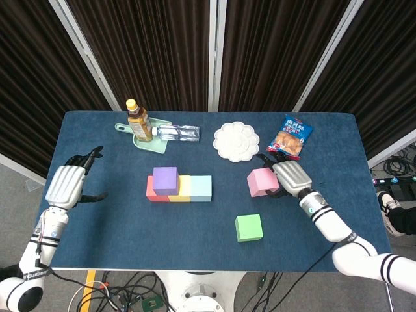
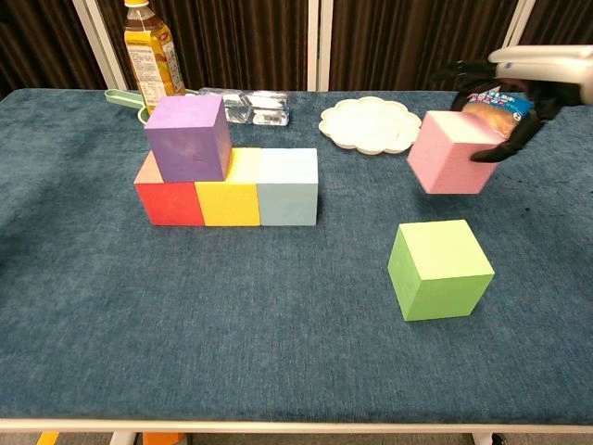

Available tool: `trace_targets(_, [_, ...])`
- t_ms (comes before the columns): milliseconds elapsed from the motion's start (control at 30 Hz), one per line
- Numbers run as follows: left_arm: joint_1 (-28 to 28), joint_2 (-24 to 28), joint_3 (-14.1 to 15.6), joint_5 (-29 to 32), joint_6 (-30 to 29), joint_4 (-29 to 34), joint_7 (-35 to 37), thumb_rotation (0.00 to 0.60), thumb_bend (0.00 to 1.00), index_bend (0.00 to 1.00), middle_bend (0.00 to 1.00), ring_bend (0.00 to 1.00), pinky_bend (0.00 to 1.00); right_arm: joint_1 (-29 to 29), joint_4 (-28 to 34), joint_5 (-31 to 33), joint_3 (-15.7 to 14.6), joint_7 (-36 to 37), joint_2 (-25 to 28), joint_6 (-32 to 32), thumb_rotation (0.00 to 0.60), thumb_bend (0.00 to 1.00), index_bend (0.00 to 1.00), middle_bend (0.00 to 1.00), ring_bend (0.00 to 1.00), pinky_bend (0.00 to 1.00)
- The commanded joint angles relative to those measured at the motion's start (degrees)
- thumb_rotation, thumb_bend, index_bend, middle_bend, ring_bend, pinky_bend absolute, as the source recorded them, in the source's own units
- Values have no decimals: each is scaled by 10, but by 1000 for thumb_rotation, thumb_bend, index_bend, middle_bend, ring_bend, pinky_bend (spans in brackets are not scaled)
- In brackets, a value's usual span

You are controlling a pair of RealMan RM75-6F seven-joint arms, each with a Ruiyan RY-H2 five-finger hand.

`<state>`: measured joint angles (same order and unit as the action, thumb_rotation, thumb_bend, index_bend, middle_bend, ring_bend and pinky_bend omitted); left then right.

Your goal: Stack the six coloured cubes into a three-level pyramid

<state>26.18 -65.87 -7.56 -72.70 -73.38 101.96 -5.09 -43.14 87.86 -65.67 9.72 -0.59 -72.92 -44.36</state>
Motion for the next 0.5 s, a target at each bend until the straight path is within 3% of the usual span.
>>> trace_targets(33, [-3, 0, 0, -3, 1, -5, 6, 600, 56, 73, 195, 252, 220, -38, 13, 99, 18, -90, -55, 0, 600, 200, 0, 388, 0, 0])
trace_targets(367, [-10, -5, -6, -7, 7, -23, 29, 600, 54, 73, 195, 252, 220, -87, -4, 210, 14, -199, -125, -31, 600, 169, 0, 330, 0, 0])
trace_targets(500, [-14, -6, -8, -10, 3, -24, 33, 600, 53, 73, 195, 252, 220, -97, 3, 216, 6, -213, -116, -14, 600, 145, 0, 156, 0, 0])
